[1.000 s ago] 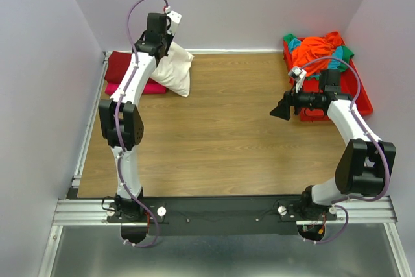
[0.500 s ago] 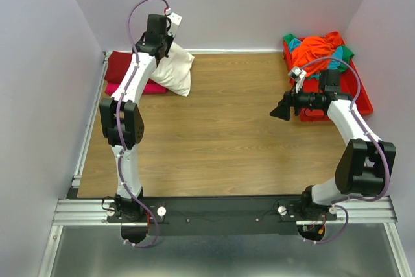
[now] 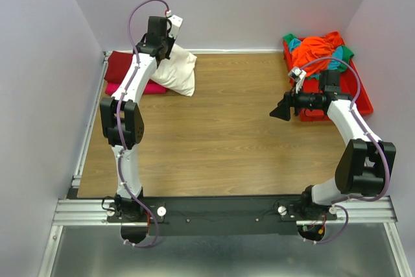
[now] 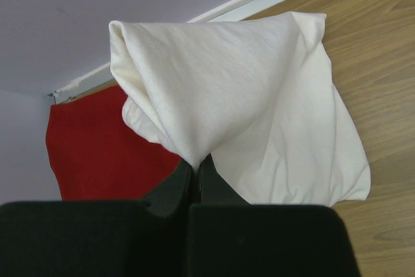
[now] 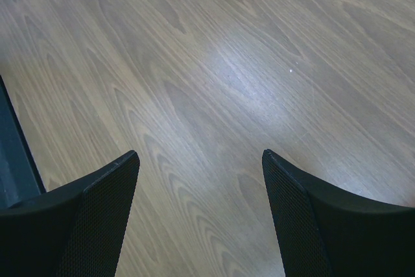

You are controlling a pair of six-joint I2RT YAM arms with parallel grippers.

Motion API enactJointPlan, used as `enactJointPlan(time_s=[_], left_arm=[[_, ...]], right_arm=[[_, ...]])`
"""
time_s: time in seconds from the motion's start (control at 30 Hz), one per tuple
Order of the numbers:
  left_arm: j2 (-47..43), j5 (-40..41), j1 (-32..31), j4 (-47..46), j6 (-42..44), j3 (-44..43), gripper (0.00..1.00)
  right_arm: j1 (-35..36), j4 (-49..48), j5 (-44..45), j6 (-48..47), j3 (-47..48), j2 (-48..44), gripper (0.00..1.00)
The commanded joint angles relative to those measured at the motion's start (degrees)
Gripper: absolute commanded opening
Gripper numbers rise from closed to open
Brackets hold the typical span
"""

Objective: Fold and stack the t-shirts
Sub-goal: Neatly place the folded tshirt to the corner

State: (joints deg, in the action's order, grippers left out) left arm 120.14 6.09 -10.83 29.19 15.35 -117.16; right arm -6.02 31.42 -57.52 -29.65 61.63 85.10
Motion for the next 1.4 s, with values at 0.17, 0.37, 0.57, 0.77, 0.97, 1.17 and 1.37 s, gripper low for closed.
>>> enactJointPlan(time_s=[0.17,0.37,0.57,0.77,0.97,1.17,1.37], left_arm=[[-3.0,-5.8,-1.1,-2.8,-4.4,5.7,0.00],[-3.7,-8.5,-3.8,-4.5,-6.9,9.8,0.00],[-4.5,-9.3,-7.8,-7.5,-9.7,14.5,0.00],[-4.6,-10.0,-12.9,-10.6,-12.8,18.8,0.00],[-5.7,-13.2,-17.2,-15.6,-17.4,23.9,0.00],[-9.5,-15.8,-18.8,-22.3,-23.4,32.8,0.00],[-20.2,-15.5,-18.8,-33.4,-33.3,50.4,0.00]], right_arm=[[-0.3,1.6,-1.5,-0.8,0.1,0.9,0.83],[-0.3,1.8,-1.3,-1.0,0.1,1.0,0.83],[-0.3,2.0,-1.1,-1.2,0.1,1.4,0.83],[-0.4,2.2,-1.1,-1.3,0.2,1.4,0.83],[-0.3,2.3,-1.1,-1.5,0.2,1.4,0.83],[-0.4,2.5,-1.0,-1.7,0.2,1.1,0.83],[-0.3,2.8,-1.3,-2.1,0.3,1.0,0.83]])
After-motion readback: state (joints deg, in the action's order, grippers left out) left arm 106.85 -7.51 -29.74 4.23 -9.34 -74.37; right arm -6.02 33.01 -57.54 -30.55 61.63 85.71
